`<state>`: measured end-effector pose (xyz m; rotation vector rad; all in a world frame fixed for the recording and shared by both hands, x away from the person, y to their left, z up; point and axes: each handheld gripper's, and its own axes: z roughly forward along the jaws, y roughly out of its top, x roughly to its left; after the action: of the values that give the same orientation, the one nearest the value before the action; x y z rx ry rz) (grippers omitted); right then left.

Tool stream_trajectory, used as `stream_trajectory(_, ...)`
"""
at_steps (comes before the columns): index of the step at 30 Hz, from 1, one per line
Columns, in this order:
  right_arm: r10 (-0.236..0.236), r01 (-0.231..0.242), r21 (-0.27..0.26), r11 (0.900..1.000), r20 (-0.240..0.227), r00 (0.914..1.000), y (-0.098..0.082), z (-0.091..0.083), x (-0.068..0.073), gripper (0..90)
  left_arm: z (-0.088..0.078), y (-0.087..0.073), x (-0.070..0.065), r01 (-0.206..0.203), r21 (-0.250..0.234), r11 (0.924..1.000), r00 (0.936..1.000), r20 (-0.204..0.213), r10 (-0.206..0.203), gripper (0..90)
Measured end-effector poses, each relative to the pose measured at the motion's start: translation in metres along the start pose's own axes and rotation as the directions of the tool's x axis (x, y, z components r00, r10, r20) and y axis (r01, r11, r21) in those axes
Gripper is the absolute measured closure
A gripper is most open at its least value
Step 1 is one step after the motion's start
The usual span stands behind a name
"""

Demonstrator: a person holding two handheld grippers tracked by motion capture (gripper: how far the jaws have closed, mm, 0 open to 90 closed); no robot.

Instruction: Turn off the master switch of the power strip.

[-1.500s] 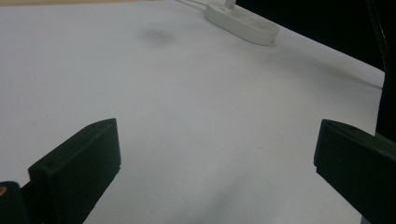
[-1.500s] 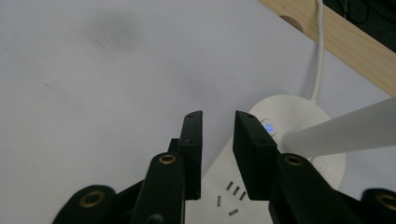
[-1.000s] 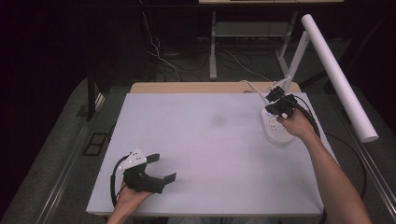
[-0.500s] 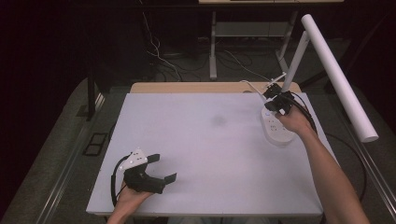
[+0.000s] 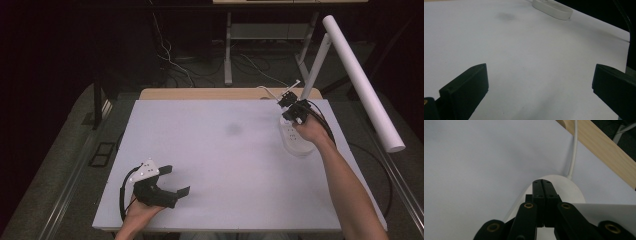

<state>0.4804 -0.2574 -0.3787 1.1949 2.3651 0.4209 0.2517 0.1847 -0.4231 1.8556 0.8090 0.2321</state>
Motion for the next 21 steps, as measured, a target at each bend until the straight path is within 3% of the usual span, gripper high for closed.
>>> stream_trajectory(21,-0.017,0.016,0.058,0.998,0.030,0.9994,-0.002,0.020,0.001,89.3,-0.001,0.000,0.001,0.000,0.003,1.0000,1.0000,-0.001,0.000,0.0)
